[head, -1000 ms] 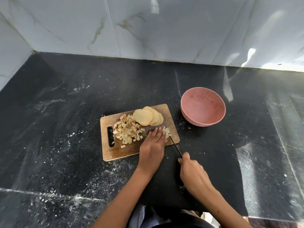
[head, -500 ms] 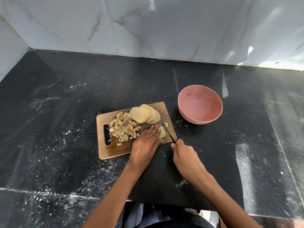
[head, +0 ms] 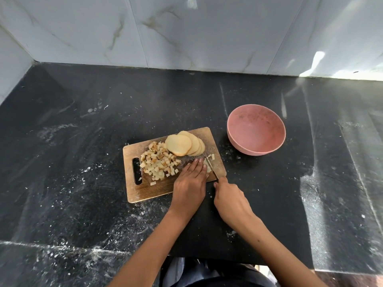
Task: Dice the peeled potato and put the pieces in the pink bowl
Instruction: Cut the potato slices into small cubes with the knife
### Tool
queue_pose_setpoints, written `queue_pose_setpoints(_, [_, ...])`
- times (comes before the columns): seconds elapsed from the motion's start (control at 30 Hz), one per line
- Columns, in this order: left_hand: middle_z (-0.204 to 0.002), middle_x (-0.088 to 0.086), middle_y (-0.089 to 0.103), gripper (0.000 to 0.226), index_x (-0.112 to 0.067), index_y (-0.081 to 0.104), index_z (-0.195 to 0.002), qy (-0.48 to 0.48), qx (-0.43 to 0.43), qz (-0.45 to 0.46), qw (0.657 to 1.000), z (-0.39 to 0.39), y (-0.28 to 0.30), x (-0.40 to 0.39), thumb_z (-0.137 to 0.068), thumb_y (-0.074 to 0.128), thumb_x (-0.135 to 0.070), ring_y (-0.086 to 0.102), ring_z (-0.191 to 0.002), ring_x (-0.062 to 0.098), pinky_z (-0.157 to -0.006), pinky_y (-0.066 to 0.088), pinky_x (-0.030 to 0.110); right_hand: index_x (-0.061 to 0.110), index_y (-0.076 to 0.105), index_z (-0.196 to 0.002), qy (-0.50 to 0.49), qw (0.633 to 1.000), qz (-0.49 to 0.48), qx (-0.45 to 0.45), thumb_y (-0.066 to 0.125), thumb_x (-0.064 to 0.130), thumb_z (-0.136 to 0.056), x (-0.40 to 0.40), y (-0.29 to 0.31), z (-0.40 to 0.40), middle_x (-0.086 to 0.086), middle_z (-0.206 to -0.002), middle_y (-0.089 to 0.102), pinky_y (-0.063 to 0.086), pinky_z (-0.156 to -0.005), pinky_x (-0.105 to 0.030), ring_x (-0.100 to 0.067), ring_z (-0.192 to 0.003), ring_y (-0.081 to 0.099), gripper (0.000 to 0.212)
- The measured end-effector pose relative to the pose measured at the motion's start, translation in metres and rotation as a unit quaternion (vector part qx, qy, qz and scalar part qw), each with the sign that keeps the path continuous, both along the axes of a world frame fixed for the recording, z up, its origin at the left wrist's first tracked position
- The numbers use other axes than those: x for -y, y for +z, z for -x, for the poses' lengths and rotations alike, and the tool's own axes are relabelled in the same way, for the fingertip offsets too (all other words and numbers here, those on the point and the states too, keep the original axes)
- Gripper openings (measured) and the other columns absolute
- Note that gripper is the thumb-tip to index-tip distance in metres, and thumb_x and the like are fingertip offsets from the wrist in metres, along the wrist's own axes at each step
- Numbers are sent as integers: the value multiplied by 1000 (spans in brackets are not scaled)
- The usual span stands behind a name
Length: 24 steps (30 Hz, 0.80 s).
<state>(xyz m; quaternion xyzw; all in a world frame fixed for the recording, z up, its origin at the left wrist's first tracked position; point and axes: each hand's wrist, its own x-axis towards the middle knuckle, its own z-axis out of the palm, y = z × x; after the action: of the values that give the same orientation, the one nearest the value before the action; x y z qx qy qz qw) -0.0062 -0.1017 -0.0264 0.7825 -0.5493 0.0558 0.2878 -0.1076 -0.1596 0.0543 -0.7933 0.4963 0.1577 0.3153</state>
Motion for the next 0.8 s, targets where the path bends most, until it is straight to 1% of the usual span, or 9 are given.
queue_pose_setpoints(0.07, [-113,15,68,28,-2,73,-105,7,-4,4,1000,1,0,1,-89,54,-15,65,-110,23,-97,48,39,9,40,-116,8,1000,5,-5,27,27,-105,-5,0,12,-16,-110,62,41,-70,-37,-34,-101,60,26])
queue_pose_setpoints(0.17, [-112,15,69,26,-2,73,-104,15,-4,-4,1000,2,1,2,-82,63,-11,65,-109,23,-97,47,39,13,34,-98,18,1000,1,-12,25,29,-105,-18,2,31,-13,-102,63,40,-68,-36,-33,-95,61,20])
queue_pose_setpoints(0.33, [-118,13,67,29,-2,71,-110,24,-3,-23,999,6,2,0,-85,60,-12,62,-114,23,-103,40,38,14,32,-91,3,1000,0,14,25,31,-105,-19,1,41,-10,-87,60,43,-68,-38,-30,-83,59,23])
queue_pose_setpoints(0.47, [-125,12,63,34,-2,65,-119,12,-17,-30,999,5,4,-4,-88,56,-11,57,-121,22,-107,34,39,13,35,-93,4,999,2,46,27,33,-104,-5,4,31,-12,-88,60,44,-68,-37,-32,-85,60,25])
queue_pose_setpoints(0.6, [-127,12,62,37,-1,62,-124,-26,-23,-30,999,-3,9,-6,-90,55,-13,57,-122,21,-106,37,36,14,39,-91,-6,996,6,85,28,34,-103,1,12,28,-7,-80,56,41,-63,-35,-27,-77,57,26])
queue_pose_setpoints(0.67, [-131,12,59,39,-1,61,-126,-33,-40,-18,998,-6,9,-7,-94,50,-20,54,-125,21,-107,38,37,13,40,-92,-2,996,3,90,28,35,-103,1,13,24,-8,-82,56,40,-63,-34,-28,-79,58,27])
queue_pose_setpoints(0.73, [-131,12,59,41,-2,63,-123,-17,-49,-13,999,-8,8,-10,-94,47,-27,54,-124,21,-106,40,39,12,41,-97,4,996,-5,85,28,35,-104,0,11,19,-9,-86,56,42,-65,-35,-30,-84,59,27])
queue_pose_setpoints(0.8, [-125,12,63,42,-2,67,-118,-4,-36,-19,999,-8,8,-11,-94,45,-29,58,-120,22,-104,43,40,10,44,-103,4,997,-10,82,28,34,-104,-2,10,14,-12,-92,58,44,-70,-37,-31,-88,59,29])
